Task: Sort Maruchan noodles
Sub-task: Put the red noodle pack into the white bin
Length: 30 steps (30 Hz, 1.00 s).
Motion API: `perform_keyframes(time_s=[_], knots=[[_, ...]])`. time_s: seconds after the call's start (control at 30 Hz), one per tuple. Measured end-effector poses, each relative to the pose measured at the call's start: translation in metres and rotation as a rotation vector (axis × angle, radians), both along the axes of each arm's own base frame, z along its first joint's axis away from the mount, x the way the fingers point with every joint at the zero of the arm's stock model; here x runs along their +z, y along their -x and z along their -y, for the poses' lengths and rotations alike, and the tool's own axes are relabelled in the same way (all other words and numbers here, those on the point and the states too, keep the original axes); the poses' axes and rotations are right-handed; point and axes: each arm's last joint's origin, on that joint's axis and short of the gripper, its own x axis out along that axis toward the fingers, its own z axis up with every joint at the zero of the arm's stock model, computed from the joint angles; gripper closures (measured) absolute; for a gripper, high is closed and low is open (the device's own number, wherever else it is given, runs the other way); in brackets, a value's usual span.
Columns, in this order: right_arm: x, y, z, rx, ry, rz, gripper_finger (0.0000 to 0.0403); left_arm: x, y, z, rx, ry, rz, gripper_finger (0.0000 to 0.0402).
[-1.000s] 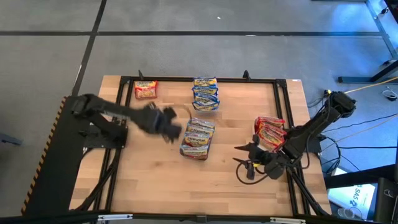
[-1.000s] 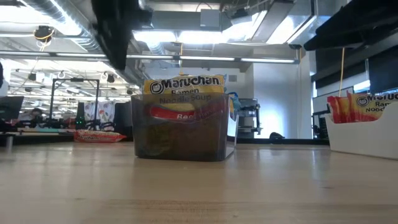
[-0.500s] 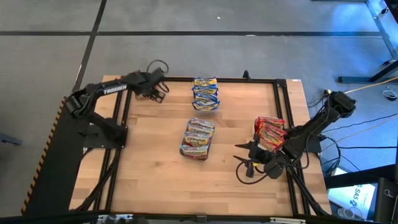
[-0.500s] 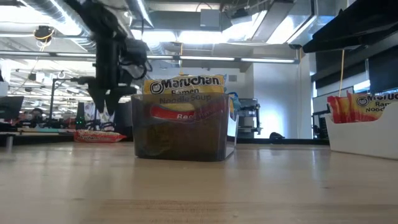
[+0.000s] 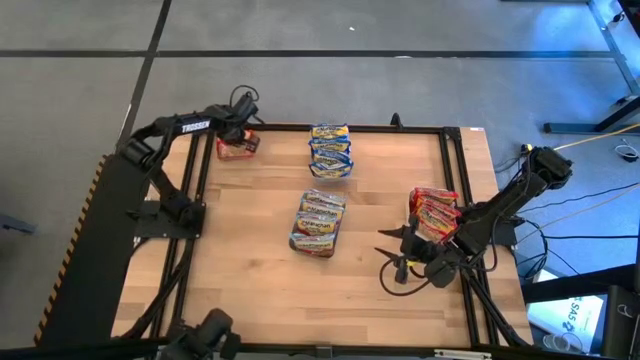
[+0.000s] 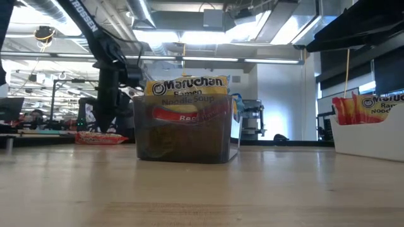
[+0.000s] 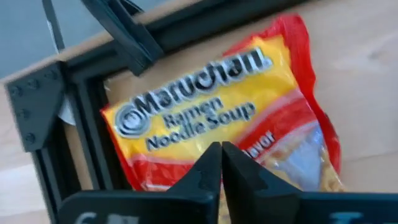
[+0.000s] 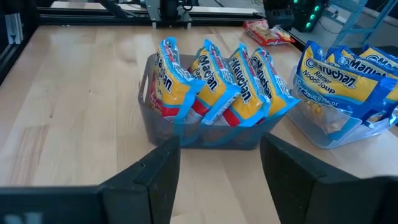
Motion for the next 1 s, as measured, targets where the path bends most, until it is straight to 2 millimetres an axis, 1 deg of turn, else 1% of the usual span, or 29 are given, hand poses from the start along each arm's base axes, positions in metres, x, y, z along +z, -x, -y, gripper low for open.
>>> perform_keyframes(time_s=[0.2, 0.3, 0.4, 0.53, 0.7, 0.83, 1.0], knots=[[0.000, 0.000, 0.000, -0.003, 0.011, -0.005, 0.0205, -0.004, -0.007, 0.012, -0.030, 0.066, -0.040, 0.0389], [0.000, 0.000, 0.000, -0.006, 0.013, -0.002, 0.0205, -0.004, -0.012, 0.024, -0.038, 0.117, -0.076, 0.0388], [0.000, 0.000, 0.000, -0.006, 0.012, -0.003, 0.0205, -0.005, -0.021, 0.040, -0.062, 0.176, -0.104, 0.0388], [0.000, 0.000, 0.000, -0.006, 0.012, -0.002, 0.0205, -0.005, -0.041, 0.068, -0.118, 0.234, -0.123, 0.0388], [0.000, 0.000, 0.000, -0.005, 0.012, -0.002, 0.0205, -0.004, -0.069, 0.110, -0.199, 0.245, -0.120, 0.0388], [-0.001, 0.000, 0.000, 0.021, -0.005, -0.016, 0.0205, -0.004, -0.082, 0.147, -0.241, 0.282, -0.142, 0.0388], [-0.001, 0.000, -0.001, 0.029, -0.010, -0.019, 0.0205, -0.004, -0.096, 0.194, -0.294, 0.283, -0.130, 0.0388]])
